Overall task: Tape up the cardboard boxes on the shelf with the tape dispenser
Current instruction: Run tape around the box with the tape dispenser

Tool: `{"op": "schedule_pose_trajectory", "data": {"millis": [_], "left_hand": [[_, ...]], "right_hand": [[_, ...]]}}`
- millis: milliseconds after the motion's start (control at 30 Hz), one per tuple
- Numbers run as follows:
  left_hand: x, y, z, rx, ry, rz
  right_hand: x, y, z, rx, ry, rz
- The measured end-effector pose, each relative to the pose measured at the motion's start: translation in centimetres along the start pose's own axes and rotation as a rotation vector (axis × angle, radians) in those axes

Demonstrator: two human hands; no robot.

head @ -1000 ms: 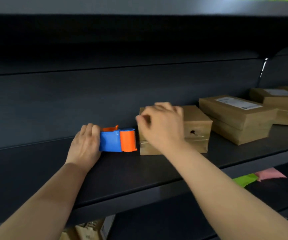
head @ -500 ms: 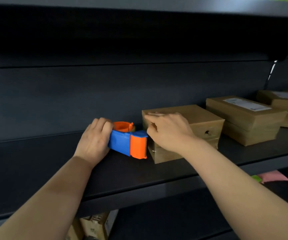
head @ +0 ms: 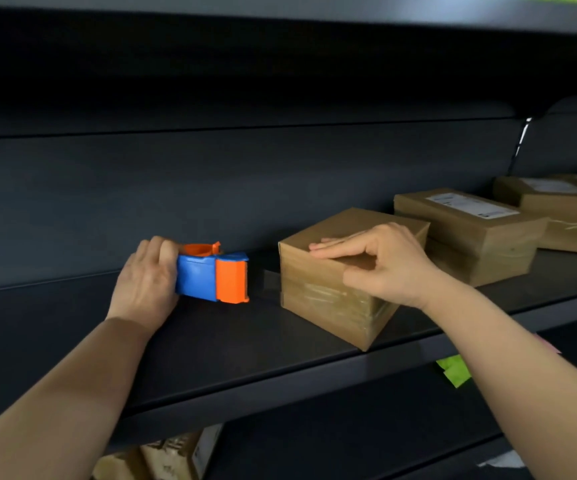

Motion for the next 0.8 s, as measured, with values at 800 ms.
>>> {"op": "schedule_pose_trajectory", "data": {"millis": [800], "left_hand": [[-1.1,4.4,1.2,-0.02,-0.009,0.04]], "right_hand": [[-5.0,-3.2,2.9,-0.191,0.387,-0.693]]}}
Point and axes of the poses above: each hand's wrist, its own z-axis towards the middle knuckle, its own x-axis out of the back of the hand, y = z × x, the point moved 7 cm from there along z, towards the middle knuckle, and after that the axes turned 3 degrees about -y, right-handed, at the moved point
